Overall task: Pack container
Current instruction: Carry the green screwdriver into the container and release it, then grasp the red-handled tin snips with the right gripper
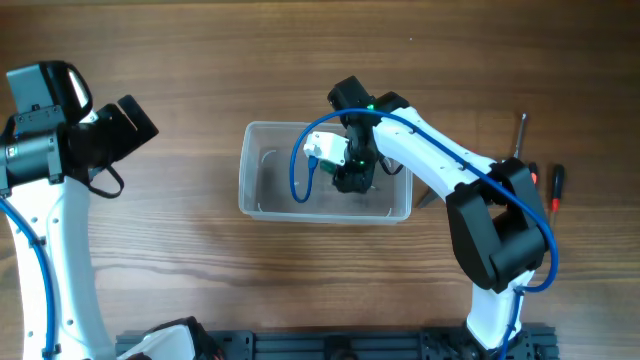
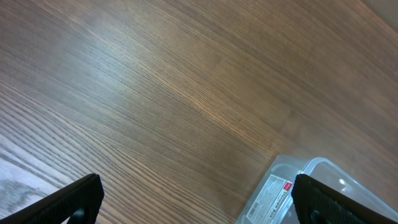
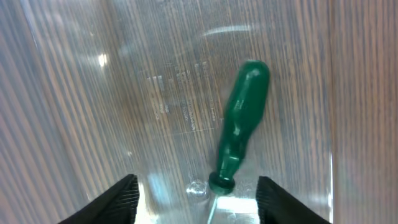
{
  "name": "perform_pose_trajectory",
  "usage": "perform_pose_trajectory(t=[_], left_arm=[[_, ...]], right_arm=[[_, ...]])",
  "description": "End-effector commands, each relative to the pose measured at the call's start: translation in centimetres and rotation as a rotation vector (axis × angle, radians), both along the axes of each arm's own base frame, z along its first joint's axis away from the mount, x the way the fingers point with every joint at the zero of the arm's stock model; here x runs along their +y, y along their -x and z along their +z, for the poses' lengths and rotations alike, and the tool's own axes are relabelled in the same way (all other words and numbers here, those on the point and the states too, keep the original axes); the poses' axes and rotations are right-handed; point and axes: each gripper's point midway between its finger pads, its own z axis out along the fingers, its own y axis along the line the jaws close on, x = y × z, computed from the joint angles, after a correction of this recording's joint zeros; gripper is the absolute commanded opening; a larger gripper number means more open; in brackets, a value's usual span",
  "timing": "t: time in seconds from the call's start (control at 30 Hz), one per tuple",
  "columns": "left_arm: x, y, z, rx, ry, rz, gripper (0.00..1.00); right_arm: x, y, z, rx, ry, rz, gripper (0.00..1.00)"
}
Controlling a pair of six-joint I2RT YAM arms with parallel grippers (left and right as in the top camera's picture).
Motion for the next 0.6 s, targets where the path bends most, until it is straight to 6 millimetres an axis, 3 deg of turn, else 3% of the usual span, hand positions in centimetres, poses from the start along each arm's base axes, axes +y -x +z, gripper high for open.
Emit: perform_pose_trajectory(t=[0.0, 0.1, 0.13, 0.2, 0.27, 0.33, 0.4, 0.47, 0.57], left_arm=[[-0.1, -0.3, 0.1, -0.007, 0.015, -0.002, 1.00], [-0.1, -0.3, 0.1, -0.007, 0.014, -0.002, 1.00], [-0.1, -0.3, 0.1, -0.007, 0.014, -0.002, 1.00], [-0.1, -0.3, 0.1, -0.007, 0.015, -0.002, 1.00], [-0.1, -0.3, 0.1, -0.007, 0.015, -0.002, 1.00], [-0.1, -0.3, 0.1, -0.007, 0.014, -0.002, 1.00], [-0.1, -0.3, 0.1, -0.008, 0.014, -0.002, 1.00], [-0.1, -0.3, 0.1, -0.008, 0.014, -0.002, 1.00], [-0.1, -0.3, 0.1, -0.008, 0.014, -0.002, 1.00]], right_arm=[[0.9, -1.9, 4.5, -0.053, -0.025, -0.141, 0.72], [1.5, -4.5, 15.7, -0.198, -0.154, -0.361, 0.86], [0.8, -5.6, 19.3, -0.266, -0.199, -0.482, 0.97], [-2.2, -7.4, 24.8, -0.380, -0.284, -0.759, 1.00], [-7.5, -8.5, 28.0, -0.415, -0.365, -1.152, 1.00], [-13.4, -7.7, 27.7, -0.317, -0.381, -1.589, 1.00], [-16.4, -7.0, 26.5, -0.243, -0.355, -1.807, 1.00], [-18.6, -6.3, 25.0, -0.155, -0.330, -2.033, 1.00], [-19.6, -6.4, 22.7, -0.098, -0.284, -2.108, 1.00]])
